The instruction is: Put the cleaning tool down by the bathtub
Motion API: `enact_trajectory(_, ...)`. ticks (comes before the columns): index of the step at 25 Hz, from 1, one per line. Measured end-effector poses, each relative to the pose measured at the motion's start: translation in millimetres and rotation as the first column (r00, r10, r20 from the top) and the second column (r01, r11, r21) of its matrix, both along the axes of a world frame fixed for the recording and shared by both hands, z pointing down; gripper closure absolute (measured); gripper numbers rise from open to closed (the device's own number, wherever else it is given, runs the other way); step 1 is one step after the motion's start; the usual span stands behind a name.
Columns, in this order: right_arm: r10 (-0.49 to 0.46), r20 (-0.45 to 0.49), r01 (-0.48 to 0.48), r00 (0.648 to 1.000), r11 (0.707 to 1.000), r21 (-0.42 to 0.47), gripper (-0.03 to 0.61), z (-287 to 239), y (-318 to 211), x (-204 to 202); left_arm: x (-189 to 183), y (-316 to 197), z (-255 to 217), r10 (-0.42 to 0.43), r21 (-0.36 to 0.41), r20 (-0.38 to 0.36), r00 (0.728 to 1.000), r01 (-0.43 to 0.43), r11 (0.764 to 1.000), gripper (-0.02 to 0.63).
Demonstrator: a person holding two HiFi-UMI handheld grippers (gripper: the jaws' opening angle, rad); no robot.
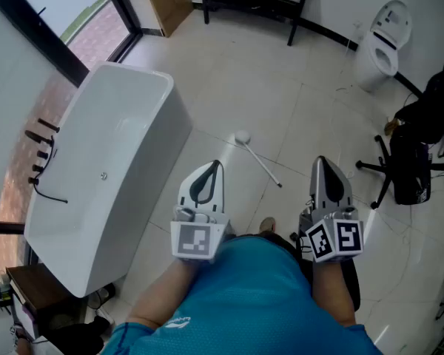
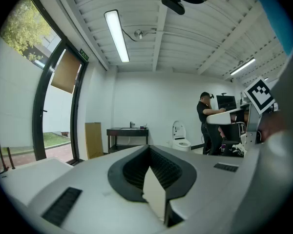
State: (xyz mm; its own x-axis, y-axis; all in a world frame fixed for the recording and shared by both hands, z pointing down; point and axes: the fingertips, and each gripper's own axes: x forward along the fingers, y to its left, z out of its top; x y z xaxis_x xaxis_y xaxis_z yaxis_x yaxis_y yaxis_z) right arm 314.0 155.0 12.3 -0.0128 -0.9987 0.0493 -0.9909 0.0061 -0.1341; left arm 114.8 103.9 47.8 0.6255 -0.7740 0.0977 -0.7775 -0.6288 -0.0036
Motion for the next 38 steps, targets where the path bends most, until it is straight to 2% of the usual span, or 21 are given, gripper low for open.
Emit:
enact_trajectory(10,-0.004,-0.036,0.003,0.999,1.000,-0.020,0.558,6,-6,-23,-35,-5,10,-0.014,-0.006,-0.029,0.999,0.013,1.000,0.607)
enact_trajectory(14,-0.044,-0.035,0.042,0.998,0.999,-0.034,0.558,9,-27,-28,-45,-22,11,-0.038,-0.016,-0.048,0.998,0.037,0.999,0.607)
enact_trajectory(16,-0.074,-0.031,0.073,0.997,0.997,-0.035,0.528,11,-43,-27,-45,-36,10,-0.051,-0.017,-0.060,0.997,0.050,0.999,0.607)
enact_trajectory(19,-0.103,-0.027,0.103,0.994,0.994,-0.029,0.528,12,-61,-16,-37,-49,3,-0.072,0.003,-0.072,0.995,0.072,0.997,0.607)
enact_trajectory(24,-0.146,-0.020,0.145,0.989,0.989,-0.022,0.528,15,-85,14,-5,-67,-2,-0.098,0.026,-0.049,0.994,0.099,0.995,0.604)
enact_trajectory(25,-0.160,-0.021,0.159,0.987,0.987,-0.021,0.528,16,-92,17,0,-73,-2,-0.103,0.027,-0.047,0.994,0.105,0.994,0.587)
enact_trajectory(29,-0.208,-0.035,0.207,0.977,0.978,-0.025,0.500,20,-120,31,22,-98,0,-0.106,0.037,-0.026,0.994,0.107,0.994,0.584)
enact_trajectory(34,-0.226,-0.068,0.223,0.972,0.974,-0.048,0.492,42,-155,42,39,-129,20,-0.085,0.043,-0.017,0.996,0.085,0.995,0.584)
enact_trajectory(38,-0.233,-0.090,0.228,0.968,0.972,-0.062,0.488,79,-177,39,41,-156,56,-0.058,0.049,-0.001,0.998,0.058,0.997,0.584)
